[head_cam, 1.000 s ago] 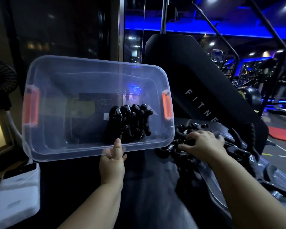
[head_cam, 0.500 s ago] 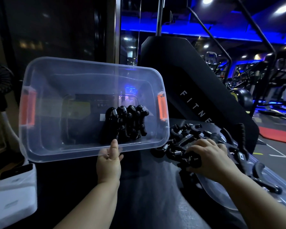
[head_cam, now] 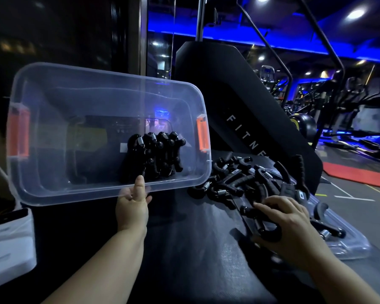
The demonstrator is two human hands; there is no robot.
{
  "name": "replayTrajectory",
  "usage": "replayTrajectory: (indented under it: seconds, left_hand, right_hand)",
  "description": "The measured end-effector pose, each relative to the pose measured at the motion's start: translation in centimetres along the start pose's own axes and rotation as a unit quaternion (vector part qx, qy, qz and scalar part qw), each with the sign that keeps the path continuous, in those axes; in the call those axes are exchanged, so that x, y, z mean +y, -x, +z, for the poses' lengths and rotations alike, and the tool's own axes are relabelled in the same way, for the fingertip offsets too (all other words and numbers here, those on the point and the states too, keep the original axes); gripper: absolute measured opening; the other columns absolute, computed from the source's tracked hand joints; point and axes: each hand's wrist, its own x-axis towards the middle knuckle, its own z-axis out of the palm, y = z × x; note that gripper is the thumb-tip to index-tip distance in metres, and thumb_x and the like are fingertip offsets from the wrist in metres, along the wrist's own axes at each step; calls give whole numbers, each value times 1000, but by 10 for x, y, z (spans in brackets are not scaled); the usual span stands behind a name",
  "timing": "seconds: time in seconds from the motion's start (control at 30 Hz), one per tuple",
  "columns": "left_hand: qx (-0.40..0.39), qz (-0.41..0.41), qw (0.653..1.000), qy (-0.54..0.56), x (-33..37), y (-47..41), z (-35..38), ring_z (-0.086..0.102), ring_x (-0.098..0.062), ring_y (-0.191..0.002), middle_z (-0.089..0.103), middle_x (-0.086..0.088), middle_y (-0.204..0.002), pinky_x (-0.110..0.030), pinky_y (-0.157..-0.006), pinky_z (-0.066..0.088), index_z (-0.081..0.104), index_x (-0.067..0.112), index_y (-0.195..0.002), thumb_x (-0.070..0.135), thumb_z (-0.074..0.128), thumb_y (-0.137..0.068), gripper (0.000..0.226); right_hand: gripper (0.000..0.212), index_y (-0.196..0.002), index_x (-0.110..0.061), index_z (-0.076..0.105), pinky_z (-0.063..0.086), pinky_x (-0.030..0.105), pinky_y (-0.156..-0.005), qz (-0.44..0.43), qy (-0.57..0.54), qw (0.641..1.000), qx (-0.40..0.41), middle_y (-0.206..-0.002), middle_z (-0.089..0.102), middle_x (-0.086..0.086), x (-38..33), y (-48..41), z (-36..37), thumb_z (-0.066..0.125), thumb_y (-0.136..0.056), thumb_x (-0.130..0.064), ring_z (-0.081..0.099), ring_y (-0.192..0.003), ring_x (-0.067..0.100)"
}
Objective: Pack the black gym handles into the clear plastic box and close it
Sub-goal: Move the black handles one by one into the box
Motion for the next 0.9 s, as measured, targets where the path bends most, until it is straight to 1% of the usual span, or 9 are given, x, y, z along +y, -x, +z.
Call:
replayTrajectory:
  seconds: [0.07, 0.2, 0.4, 0.53, 0.6, 0.67, 0.73, 0.8, 0.9]
  left_hand:
    - [0, -2, 1000, 1, -1, 0, 0, 65, -26, -101, 62, 0, -84, -39, -89, 52, 48, 16, -80, 34, 52, -95, 24]
    - [1, -8, 1000, 2, -1, 0, -1, 65, -26, -101, 62, 0, -83, -41, -90, 52, 48, 16, -79, 35, 52, -94, 25]
    - [1, -9, 1000, 4, 1, 2, -1, 65, -24, -98, 62, 1, -83, -40, -91, 52, 49, 15, -79, 35, 53, -94, 25]
    - [1, -9, 1000, 6, 3, 3, -1, 65, -23, -95, 62, -1, -82, -39, -90, 52, 49, 15, -80, 34, 53, -94, 24]
    - [0, -8, 1000, 5, 2, 3, 0, 65, -23, -95, 62, -1, -82, -39, -90, 52, 49, 15, -80, 34, 53, -94, 24]
    - [-1, -6, 1000, 4, 2, 2, 0, 64, -22, -92, 62, 0, -82, -39, -90, 52, 49, 15, -80, 34, 53, -94, 24]
    - [2, -3, 1000, 3, 2, 2, 0, 64, -21, -91, 62, 0, -81, -39, -90, 52, 49, 15, -79, 34, 53, -94, 24]
    - [3, -2, 1000, 1, 2, 1, 0, 65, -22, -92, 62, 0, -82, -39, -90, 52, 48, 16, -79, 34, 53, -94, 24]
    - [2, -4, 1000, -2, 1, 1, 0, 65, -24, -96, 62, -1, -82, -39, -89, 52, 48, 16, -79, 35, 53, -94, 24]
  right_hand:
    - [74, -118, -23, 68, 45, 50, -91, -5, -12, 1000, 28, -116, 52, -7, 1, 4, 0, 72, -57, -65, 55, -109, 23]
    - [75, -120, -14, 67, 45, 52, -91, 11, -55, 993, 106, -114, 57, 2, 5, 4, -2, 68, -64, -63, 56, -106, 26]
    - [78, -115, -8, 69, 43, 48, -91, 124, -52, 975, 177, -110, 59, 10, 19, -8, 1, 71, -58, -61, 54, -103, 34]
    - [86, -123, -13, 64, 37, 43, -102, 229, -75, 966, 92, -119, 56, 9, 26, -13, 6, 72, -59, -70, 47, -116, 31]
    - [95, -132, -20, 57, 35, 44, -106, 255, -77, 963, 28, -130, 49, 4, 28, -10, 11, 63, -59, -81, 42, -124, 27]
    - [91, -129, -30, 55, 36, 49, -104, 266, -73, 961, 2, -134, 43, -3, 26, -5, 14, 50, -59, -88, 39, -128, 21]
    - [72, -122, -36, 57, 34, 49, -103, 270, -65, 961, -9, -134, 40, -5, 23, 1, 14, 49, -66, -80, 38, -127, 17]
    - [55, -123, -36, 56, 30, 46, -103, 265, -40, 963, -12, -136, 38, -4, 20, 6, 14, 59, -77, -66, 37, -128, 16]
    - [51, -127, -35, 54, 26, 44, -103, 267, -24, 963, -12, -138, 38, -2, 17, 8, 13, 63, -81, -54, 34, -131, 18]
